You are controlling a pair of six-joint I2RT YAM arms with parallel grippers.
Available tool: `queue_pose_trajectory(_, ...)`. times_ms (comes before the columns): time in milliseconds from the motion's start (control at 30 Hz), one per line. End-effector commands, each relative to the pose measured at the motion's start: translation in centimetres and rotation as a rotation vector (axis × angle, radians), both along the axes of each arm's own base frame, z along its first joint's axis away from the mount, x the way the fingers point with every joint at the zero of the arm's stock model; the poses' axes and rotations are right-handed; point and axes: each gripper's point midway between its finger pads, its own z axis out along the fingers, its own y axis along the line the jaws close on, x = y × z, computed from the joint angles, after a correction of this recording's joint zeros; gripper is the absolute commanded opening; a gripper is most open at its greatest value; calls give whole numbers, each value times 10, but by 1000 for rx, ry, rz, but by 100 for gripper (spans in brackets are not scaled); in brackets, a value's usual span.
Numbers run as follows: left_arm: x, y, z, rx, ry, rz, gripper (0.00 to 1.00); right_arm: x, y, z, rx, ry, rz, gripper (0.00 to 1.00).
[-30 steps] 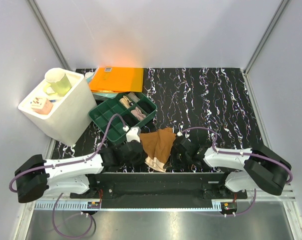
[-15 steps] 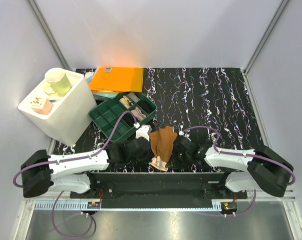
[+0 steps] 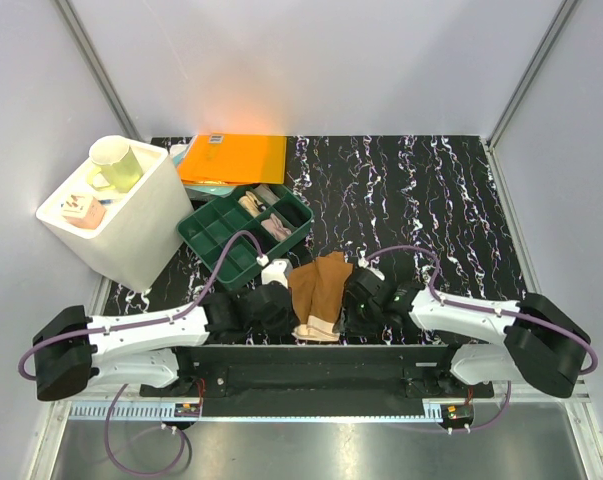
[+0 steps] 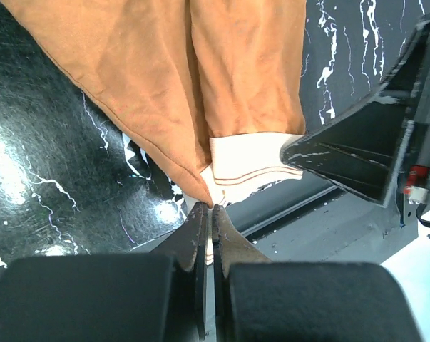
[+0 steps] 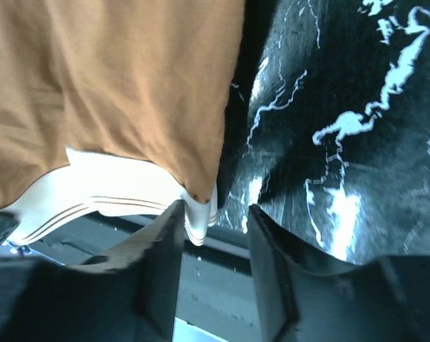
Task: Roll the underwear
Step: Fold the underwear at the center of the board.
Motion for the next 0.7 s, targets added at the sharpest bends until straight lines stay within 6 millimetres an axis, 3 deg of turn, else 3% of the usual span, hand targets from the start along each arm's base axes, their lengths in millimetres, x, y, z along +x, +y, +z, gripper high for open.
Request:
queue_pose_trajectory(0, -3, -7, 0, -28, 23, -1, 0, 8, 5, 41, 4, -93, 41, 51)
queue_pose_trajectory(133, -3, -5, 2, -37, 19, 13, 0, 14, 17, 74, 60, -169, 57, 49)
queue_pose_trajectory(267, -3, -4, 2, -43, 17, 20, 0, 19, 41, 84, 111, -208, 109, 36)
queue_pose_trajectory(367, -1, -6, 4, -43, 12, 19, 0, 18, 57, 71, 139, -183, 141, 26)
queue_pose_trajectory(500, 1, -8, 5, -37, 9, 16, 0, 17, 70, 51, 159, -156, 161, 20)
queue_pose_trajectory(667, 9, -21, 18, -48, -31, -8, 0, 7, 59, 13, 86, -69, 146, 18)
